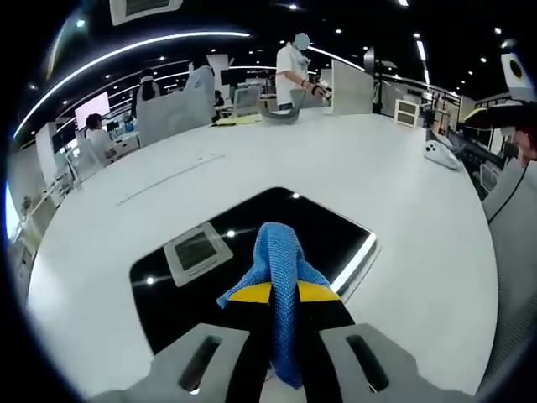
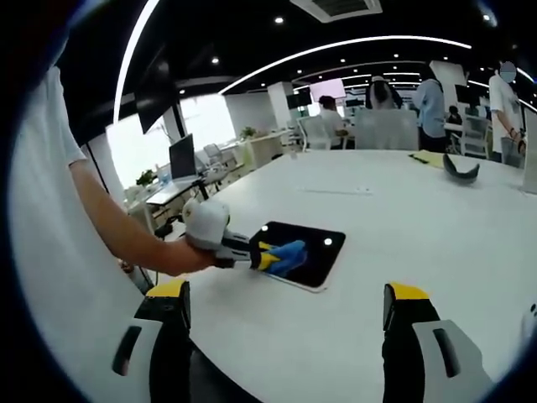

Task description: Wipe the mirror surface with the cleaning cloth until all visible marks leave the cleaned area.

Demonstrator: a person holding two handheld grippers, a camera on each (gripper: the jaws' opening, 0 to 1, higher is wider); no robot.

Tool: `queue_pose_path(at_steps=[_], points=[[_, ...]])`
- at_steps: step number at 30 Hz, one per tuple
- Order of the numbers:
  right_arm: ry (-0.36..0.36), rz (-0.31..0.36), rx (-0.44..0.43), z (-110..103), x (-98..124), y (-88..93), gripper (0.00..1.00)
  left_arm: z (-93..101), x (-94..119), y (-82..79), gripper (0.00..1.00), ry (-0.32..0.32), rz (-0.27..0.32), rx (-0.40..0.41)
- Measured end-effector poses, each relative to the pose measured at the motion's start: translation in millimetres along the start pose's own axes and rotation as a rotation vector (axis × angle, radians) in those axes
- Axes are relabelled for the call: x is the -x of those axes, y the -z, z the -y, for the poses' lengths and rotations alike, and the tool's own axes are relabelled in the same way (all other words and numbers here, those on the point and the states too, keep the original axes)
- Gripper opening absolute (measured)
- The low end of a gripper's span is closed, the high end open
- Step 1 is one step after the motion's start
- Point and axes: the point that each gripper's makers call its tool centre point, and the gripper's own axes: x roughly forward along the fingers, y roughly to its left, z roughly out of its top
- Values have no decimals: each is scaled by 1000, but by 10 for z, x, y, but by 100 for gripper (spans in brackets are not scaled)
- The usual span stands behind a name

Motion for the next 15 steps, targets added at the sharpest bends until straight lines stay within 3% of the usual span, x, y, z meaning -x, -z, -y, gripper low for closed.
queue_pose_path(at_steps=[15], points=[[-2,-9,-2,-3,-22,25,95,-131,-62,-31,7,-10,5,-3]])
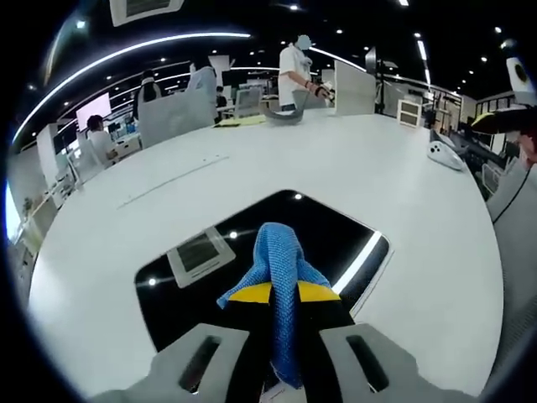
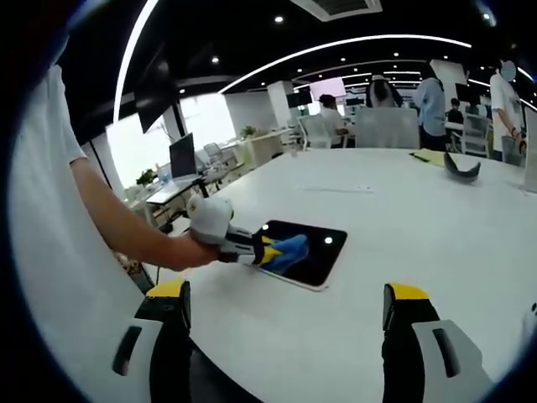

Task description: Wipe the mirror surface with the cleaning cloth until all visible marks leave the cleaned area.

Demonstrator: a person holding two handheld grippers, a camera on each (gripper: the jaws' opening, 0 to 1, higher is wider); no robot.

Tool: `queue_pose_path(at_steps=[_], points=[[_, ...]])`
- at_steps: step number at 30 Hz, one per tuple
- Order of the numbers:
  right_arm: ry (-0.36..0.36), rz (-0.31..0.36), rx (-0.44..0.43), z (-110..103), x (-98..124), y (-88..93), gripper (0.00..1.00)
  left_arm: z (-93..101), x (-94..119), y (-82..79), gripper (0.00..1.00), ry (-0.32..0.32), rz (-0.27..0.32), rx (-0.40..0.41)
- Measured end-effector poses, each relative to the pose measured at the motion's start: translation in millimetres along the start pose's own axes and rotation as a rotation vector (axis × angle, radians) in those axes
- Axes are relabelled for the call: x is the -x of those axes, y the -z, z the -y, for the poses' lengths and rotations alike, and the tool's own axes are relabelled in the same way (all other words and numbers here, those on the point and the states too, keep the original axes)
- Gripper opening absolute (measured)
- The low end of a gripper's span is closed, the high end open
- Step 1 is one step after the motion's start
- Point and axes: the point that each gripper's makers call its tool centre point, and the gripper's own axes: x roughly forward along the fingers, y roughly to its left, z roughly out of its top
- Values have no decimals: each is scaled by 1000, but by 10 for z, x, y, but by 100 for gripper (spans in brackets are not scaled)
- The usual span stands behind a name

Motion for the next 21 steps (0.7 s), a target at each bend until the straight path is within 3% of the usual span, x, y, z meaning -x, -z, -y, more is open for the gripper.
queue_pose_path(at_steps=[21], points=[[7,-23,9,52,-19,-16,95,-202,-74,-63,7,-19,13,7]])
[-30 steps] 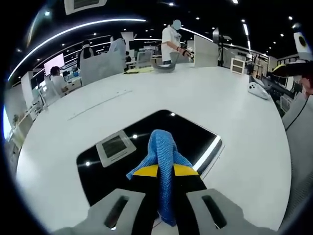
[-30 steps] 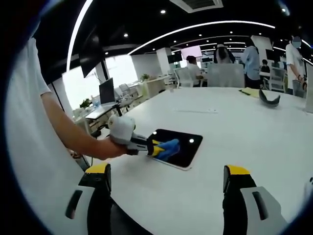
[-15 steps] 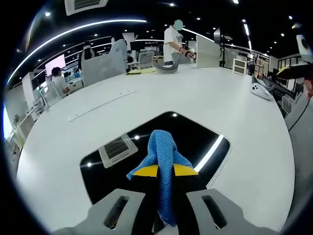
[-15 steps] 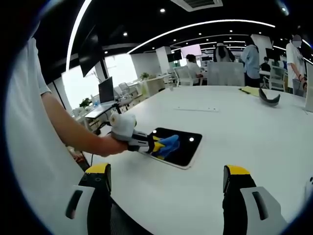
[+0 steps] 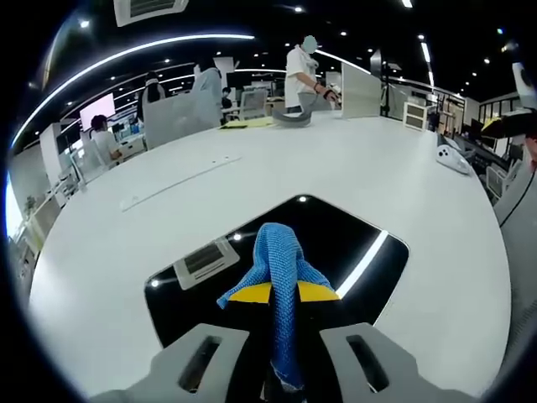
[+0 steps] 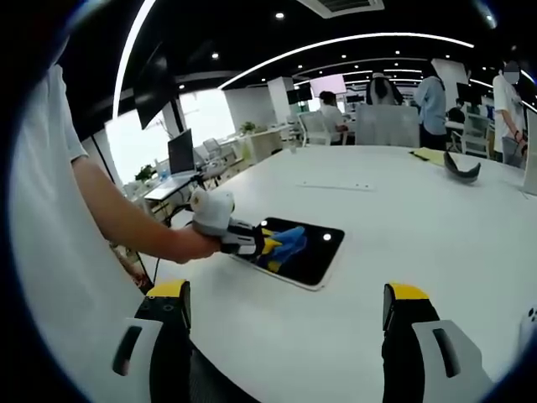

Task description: Wipe the mirror surface with the cleaning cloth until all visible marks leave the cleaned area.

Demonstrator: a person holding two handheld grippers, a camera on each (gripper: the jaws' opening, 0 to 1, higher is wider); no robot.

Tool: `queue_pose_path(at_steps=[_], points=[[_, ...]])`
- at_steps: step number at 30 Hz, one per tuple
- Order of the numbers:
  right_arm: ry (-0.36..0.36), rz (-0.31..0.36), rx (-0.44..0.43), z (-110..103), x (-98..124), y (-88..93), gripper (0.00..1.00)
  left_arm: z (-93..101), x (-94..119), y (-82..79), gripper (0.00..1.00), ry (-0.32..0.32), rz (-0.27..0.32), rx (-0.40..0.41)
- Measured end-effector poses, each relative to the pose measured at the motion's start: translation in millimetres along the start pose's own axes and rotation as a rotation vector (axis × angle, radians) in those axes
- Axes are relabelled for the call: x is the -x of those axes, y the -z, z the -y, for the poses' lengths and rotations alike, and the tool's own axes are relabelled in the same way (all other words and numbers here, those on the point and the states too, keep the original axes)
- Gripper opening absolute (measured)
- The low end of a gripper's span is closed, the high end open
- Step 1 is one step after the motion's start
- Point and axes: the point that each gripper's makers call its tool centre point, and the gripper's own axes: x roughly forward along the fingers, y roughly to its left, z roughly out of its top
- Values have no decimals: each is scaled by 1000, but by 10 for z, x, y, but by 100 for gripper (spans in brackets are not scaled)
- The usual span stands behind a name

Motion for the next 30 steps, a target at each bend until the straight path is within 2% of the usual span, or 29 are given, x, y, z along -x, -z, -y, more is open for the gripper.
queue_pose_path(at_steps=[30], points=[[-4,-14,-11,47,-58,14,95,-288,-129,-72,7,-30,2,-11]])
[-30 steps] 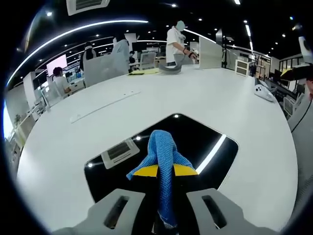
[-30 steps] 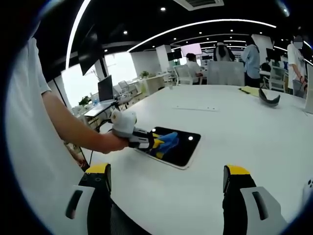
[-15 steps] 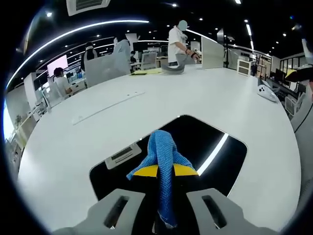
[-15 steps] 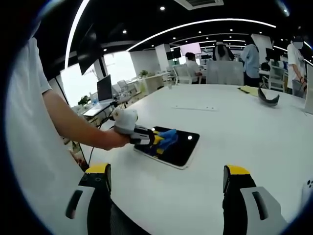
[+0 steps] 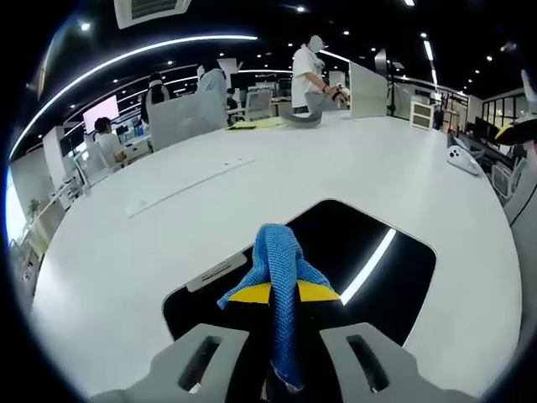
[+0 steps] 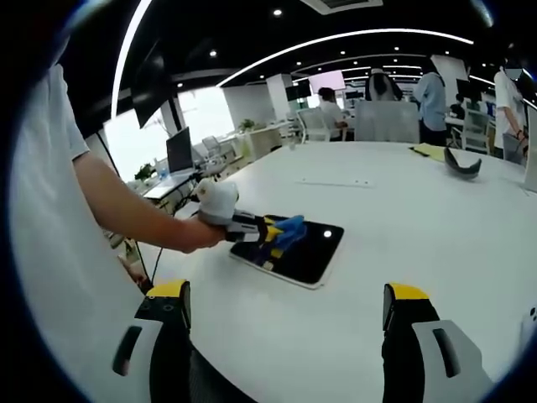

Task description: Wipe the mirror surface with the cleaning cloth until all visible marks leave the cleaned area.

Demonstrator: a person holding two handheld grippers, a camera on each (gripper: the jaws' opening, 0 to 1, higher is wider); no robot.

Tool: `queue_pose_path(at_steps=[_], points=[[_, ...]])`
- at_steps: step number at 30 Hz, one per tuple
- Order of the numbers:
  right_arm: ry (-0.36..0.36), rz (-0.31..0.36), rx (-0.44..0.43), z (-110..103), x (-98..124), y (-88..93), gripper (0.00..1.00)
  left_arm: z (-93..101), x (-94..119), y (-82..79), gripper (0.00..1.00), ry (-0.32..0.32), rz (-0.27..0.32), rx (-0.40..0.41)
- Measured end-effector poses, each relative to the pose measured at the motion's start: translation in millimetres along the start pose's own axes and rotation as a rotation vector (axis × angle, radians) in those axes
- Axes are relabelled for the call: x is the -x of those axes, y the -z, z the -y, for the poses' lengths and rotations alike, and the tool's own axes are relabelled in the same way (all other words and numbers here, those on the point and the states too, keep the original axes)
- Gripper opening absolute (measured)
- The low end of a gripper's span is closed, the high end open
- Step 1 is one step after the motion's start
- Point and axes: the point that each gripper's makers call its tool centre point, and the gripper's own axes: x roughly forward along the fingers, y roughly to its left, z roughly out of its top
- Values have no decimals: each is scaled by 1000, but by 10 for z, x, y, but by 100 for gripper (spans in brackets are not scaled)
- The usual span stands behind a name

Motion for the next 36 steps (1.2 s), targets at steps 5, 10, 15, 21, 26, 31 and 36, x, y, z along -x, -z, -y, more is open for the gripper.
queue_pose_path(at_steps=[5,10,15,21,26,31,36], points=[[-3,2,1,2,-17,-21,95,-51,-24,-14,7,-6,-2,3],[-4,4,0,2,-30,-27,95,-96,-47,-24,7,-12,-1,3],[-3,-4,-3,5,-35,-7,95,-142,-67,-43,7,-15,1,1],[0,-8,-7,21,-37,12,95,-205,-100,-54,7,-20,0,-2],[-1,-12,-10,22,-49,25,95,-255,-112,-67,7,-28,0,1],[4,-10,-16,44,-54,21,95,-305,-129,-75,7,-37,-1,4],[9,-16,-19,63,-52,44,95,-358,-147,-84,7,-45,-1,-11]])
